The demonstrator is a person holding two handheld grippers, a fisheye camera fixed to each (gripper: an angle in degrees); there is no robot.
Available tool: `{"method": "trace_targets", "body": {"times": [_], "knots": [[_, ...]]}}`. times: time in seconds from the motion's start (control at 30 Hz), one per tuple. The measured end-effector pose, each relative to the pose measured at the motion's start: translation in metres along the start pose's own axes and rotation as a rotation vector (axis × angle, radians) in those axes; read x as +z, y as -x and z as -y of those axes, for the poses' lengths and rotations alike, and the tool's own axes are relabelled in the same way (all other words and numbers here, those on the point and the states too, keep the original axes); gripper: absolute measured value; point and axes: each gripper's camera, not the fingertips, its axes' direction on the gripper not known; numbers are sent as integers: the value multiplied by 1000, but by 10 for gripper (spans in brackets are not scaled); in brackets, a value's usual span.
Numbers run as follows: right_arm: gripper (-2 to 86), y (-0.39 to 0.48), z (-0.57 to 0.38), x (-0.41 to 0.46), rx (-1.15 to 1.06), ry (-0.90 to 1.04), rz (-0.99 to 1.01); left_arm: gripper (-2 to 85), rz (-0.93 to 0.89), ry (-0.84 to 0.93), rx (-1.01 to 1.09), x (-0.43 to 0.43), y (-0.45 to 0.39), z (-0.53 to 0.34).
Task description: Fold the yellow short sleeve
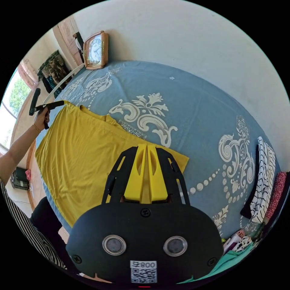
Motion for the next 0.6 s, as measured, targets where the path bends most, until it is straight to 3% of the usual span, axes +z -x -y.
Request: {"method": "trace_targets", "body": {"times": [0.13,0.43,0.6], "knots": [[2,-33,-17,7,62,24,117,3,-64,-35,-69,-15,27,-11],[15,-87,-128,-43,161,-123,208,13,-260,-88,30,-81,53,-117],[55,-103,-237,-49,266,-39,366,55,-385,-58,-159,-115,119,-224]]}}
